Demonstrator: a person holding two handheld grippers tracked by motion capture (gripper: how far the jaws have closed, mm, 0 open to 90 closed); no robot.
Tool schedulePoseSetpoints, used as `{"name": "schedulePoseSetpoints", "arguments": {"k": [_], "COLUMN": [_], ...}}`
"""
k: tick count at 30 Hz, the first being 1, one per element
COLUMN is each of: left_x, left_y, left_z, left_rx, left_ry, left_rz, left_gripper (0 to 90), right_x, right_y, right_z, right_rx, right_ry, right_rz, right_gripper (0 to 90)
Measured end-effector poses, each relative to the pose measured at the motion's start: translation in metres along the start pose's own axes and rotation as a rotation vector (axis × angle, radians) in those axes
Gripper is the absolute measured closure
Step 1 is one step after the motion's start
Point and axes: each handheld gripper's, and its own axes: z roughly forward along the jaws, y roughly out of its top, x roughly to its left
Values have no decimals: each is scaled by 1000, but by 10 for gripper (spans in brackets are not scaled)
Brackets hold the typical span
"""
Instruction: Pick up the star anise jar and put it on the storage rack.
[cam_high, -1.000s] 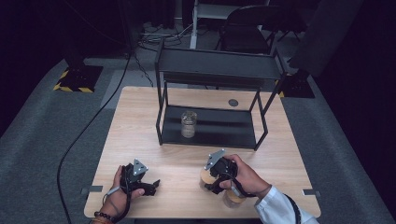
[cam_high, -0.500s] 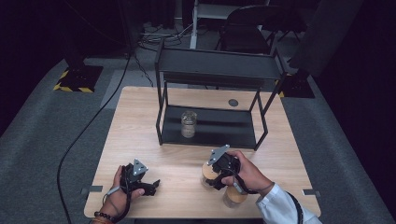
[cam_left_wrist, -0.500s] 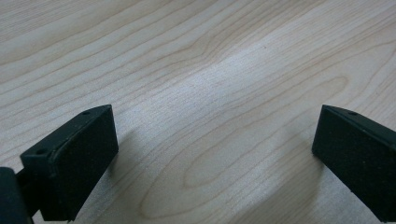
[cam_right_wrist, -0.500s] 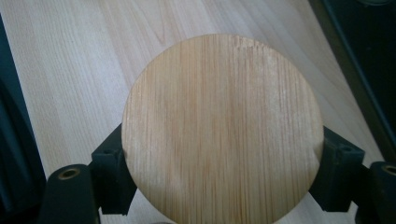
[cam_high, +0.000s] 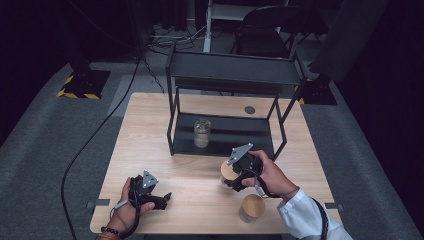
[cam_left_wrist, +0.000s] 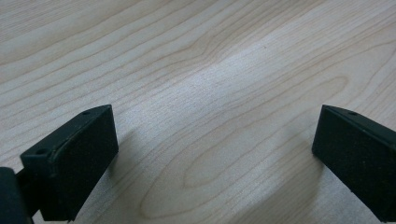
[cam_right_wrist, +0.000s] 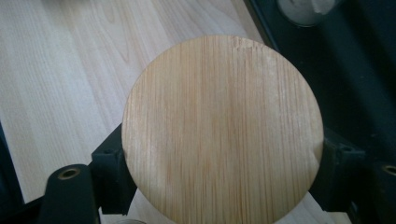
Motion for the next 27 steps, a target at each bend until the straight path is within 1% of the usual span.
{"name": "schedulePoseSetpoints", "arguments": {"k": [4, 12, 18, 27], "left_x": [0, 0, 0, 0], "left_y": [0, 0, 0, 0], "left_z": [0, 0, 0, 0], "left_rx": [0, 0, 0, 0], "left_ry": [0, 0, 0, 0], "left_rz": [-1, 0, 0, 0], "left_gripper": [0, 0, 0, 0], "right_x": [-7, -20, -26, -34], "right_y": [1, 4, 6, 10], "right_z": [-5, -9, -8, -5], "right_rx": [-9, -12, -15, -15], "right_ry": [-14, -37, -37, -42], "right_rz": [13, 28, 45, 57], "right_gripper": [242, 242, 242, 242]}}
